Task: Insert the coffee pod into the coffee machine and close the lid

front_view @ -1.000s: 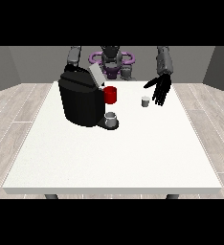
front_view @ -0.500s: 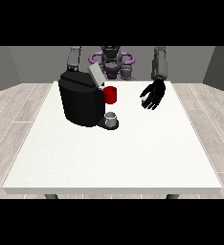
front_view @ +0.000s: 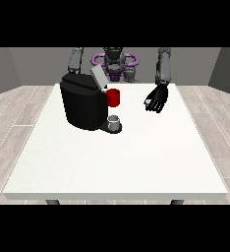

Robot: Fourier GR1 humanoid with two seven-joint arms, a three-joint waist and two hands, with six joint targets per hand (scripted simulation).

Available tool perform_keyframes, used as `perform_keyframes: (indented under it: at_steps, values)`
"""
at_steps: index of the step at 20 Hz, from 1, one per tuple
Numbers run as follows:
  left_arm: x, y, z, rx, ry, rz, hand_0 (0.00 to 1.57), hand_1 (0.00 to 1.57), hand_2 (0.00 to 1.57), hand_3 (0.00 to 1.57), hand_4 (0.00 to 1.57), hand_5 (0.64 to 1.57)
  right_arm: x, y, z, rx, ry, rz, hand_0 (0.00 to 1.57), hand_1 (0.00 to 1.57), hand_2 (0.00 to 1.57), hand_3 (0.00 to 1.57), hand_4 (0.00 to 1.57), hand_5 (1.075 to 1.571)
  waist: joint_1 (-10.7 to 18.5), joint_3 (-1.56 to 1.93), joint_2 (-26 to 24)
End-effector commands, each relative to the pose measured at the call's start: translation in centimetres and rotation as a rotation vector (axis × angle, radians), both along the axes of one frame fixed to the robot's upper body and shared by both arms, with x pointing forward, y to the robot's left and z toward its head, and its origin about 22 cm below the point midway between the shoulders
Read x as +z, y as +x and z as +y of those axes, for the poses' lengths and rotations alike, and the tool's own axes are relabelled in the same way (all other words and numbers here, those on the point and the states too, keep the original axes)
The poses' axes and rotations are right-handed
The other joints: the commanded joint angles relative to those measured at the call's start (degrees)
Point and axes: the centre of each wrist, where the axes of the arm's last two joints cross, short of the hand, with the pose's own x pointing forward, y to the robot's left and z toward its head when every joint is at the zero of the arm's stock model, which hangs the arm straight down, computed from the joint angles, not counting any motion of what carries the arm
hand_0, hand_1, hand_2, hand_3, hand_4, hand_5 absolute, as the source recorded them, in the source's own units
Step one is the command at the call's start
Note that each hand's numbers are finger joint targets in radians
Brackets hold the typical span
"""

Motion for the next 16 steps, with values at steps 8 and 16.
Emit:
perform_keyframes:
  at_steps: [8,16]
  values:
    - [-2.2,0.2,-1.7,-0.061,0.099,0.108,0.91,0.91,1.05,0.96,0.41,1.571,-1.7,-0.3,-1.3,-0.075,-0.095,0.09,0.0,0.0,0.0,0.0,0.0,1.571,1.2,-0.03,-3.4]
    - [0.2,2.4,-4.0,-0.125,-0.111,0.058,1.43,1.43,1.42,1.35,0.49,1.571,-2.4,-0.3,-0.9,-0.099,-0.066,0.125,0.0,0.0,0.0,0.0,0.0,1.571,2.2,-0.03,-6.4]
